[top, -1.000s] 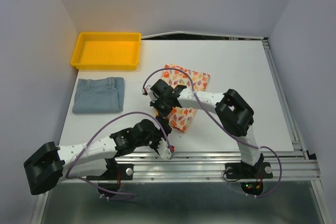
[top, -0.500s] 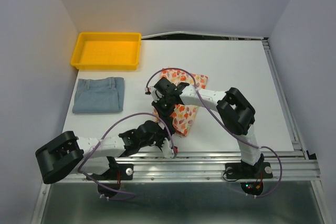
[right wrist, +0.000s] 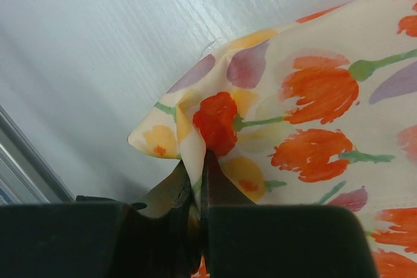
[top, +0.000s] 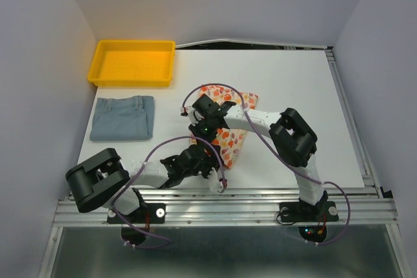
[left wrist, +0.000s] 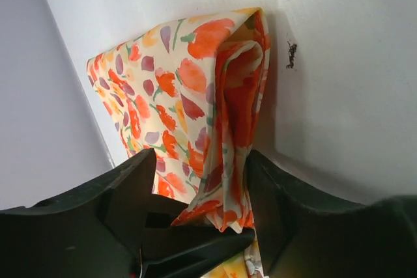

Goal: Fold and stack the skirts
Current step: Fold the skirt

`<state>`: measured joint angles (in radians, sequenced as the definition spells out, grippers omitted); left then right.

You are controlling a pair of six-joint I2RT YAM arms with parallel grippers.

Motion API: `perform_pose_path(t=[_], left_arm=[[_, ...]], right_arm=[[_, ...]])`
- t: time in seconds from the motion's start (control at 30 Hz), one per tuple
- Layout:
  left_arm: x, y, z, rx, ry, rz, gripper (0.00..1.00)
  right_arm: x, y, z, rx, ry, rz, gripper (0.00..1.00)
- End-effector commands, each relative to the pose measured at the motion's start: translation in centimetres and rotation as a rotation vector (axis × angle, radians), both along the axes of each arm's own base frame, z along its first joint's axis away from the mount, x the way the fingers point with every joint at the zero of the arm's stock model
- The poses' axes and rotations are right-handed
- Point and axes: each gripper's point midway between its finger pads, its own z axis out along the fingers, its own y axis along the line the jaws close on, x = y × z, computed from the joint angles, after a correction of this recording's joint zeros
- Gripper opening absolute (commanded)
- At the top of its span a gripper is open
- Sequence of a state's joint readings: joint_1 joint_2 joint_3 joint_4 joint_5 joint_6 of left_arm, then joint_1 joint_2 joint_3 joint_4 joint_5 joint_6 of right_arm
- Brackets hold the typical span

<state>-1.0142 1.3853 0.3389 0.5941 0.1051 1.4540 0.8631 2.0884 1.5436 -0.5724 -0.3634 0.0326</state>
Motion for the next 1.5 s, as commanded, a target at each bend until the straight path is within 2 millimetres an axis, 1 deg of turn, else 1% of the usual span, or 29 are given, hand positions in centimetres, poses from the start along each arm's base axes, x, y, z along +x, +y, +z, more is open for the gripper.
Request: perform_pose_path(t=[0.0, 0.03, 0.07, 0.13, 0.2, 0.23, 0.27, 0.37, 0.4, 0.43, 0.5, 0.53, 0.6, 0.63, 0.73, 0.77, 0.8, 0.87, 0.9, 0.93, 0.97, 1.03, 1.07, 1.1, 1.17, 1.2, 1.33, 1.43, 1.47], left_arm=[[1.6, 1.0, -0.1, 0.028, 0.000, 0.080, 0.52], [1.4, 1.2, -0.3, 0.043, 0.008, 0.077, 0.46], [1.3, 1.3, -0.4, 0.053, 0.011, 0.071, 0.34], [0.8, 1.7, -0.8, 0.085, 0.045, 0.067, 0.27], [0.3, 2.1, -1.1, 0.105, 0.088, 0.084, 0.21], [0.1, 2.2, -1.2, 0.113, 0.106, 0.088, 0.20], [-0.1, 2.2, -1.1, 0.116, 0.137, 0.103, 0.18], [-0.4, 2.1, -0.8, 0.120, 0.173, 0.121, 0.11], [-0.8, 2.3, -0.9, 0.124, 0.203, 0.133, 0.09], [-1.0, 2.3, -0.9, 0.133, 0.207, 0.131, 0.07], [-1.4, 2.1, -0.5, 0.131, 0.247, 0.147, 0.00], [-1.5, 2.0, -0.3, 0.126, 0.261, 0.155, 0.00], [-1.7, 1.7, 0.2, 0.120, 0.302, 0.179, 0.00], [-1.7, 1.2, 0.8, 0.109, 0.312, 0.182, 0.00], [-1.8, 1.0, 1.4, 0.090, 0.341, 0.209, 0.00], [-2.0, 1.2, 1.6, 0.100, 0.355, 0.216, 0.00], [-2.0, 1.2, 1.8, 0.099, 0.357, 0.218, 0.00], [-1.9, 0.8, 2.9, 0.088, 0.362, 0.217, 0.00], [-2.3, 1.0, 2.9, 0.107, 0.384, 0.216, 0.00], [-2.5, 1.0, 3.2, 0.111, 0.397, 0.215, 0.00], [-2.7, 0.8, 3.9, 0.121, 0.414, 0.213, 0.00], [-3.2, 0.8, 4.4, 0.132, 0.449, 0.216, 0.00], [-3.1, 0.3, 5.4, 0.122, 0.457, 0.212, 0.00], [-3.7, 0.7, 5.2, 0.155, 0.484, 0.210, 0.00], [-3.8, 0.4, 6.2, 0.150, 0.498, 0.211, 0.00], [-4.2, 0.8, 6.1, 0.169, 0.516, 0.211, 0.00], [-4.8, 0.6, 7.1, 0.181, 0.552, 0.204, 0.00], [-5.2, 0.6, 7.6, 0.201, 0.583, 0.199, 0.00], [-5.2, 0.3, 8.3, 0.192, 0.584, 0.193, 0.00]], right_arm=[[-1.6, 0.4, 2.8, 0.046, 0.037, 0.027, 0.01], [-1.6, 0.4, 2.9, 0.050, 0.037, 0.027, 0.01], [-1.5, 0.4, 2.9, 0.048, 0.035, 0.025, 0.01], [-1.2, 0.4, 3.0, 0.043, 0.024, 0.014, 0.30], [0.6, 0.0, 3.6, 0.047, -0.002, -0.026, 0.55], [1.3, -0.2, 4.0, 0.054, -0.010, -0.044, 0.65], [3.3, -0.5, 5.0, 0.072, -0.038, -0.076, 0.80], [6.7, -1.2, 6.8, 0.100, -0.097, -0.117, 0.89], [9.2, -1.9, 8.4, 0.130, -0.137, -0.155, 0.92], [10.5, -2.3, 9.2, 0.141, -0.163, -0.171, 0.94], [13.1, -3.3, 10.1, 0.138, -0.233, -0.174, 0.96], [15.2, -4.2, 11.2, 0.143, -0.284, -0.203, 0.97], [17.5, -5.8, 10.8, 0.097, -0.342, -0.227, 0.97], [19.0, -7.2, 10.8, 0.086, -0.356, -0.259, 0.96], [20.6, -9.6, 9.4, 0.048, -0.353, -0.292, 0.93], [21.3, -11.0, 8.5, 0.029, -0.351, -0.306, 0.90], [21.5, -11.6, 7.5, 0.016, -0.338, -0.310, 0.88], [21.8, -12.3, 6.5, 0.015, -0.322, -0.309, 0.82], [22.0, -12.6, 6.0, 0.013, -0.316, -0.299, 0.78], [21.9, -12.5, 5.6, 0.016, -0.307, -0.291, 0.77], [21.7, -12.2, 4.8, 0.023, -0.288, -0.275, 0.73], [21.8, -12.2, 4.0, 0.032, -0.269, -0.270, 0.72], [21.7, -12.2, 3.3, 0.030, -0.254, -0.265, 0.71], [21.5, -11.7, 3.2, 0.054, -0.242, -0.247, 0.70], [21.3, -11.5, 2.6, 0.064, -0.222, -0.252, 0.71], [21.4, -11.4, 2.3, 0.067, -0.225, -0.247, 0.72], [21.3, -11.1, 1.2, 0.071, -0.205, -0.238, 0.71], [20.5, -10.8, 0.9, 0.093, -0.178, -0.206, 0.63], [19.9, -10.7, 0.7, 0.100, -0.156, -0.195, 0.60]])
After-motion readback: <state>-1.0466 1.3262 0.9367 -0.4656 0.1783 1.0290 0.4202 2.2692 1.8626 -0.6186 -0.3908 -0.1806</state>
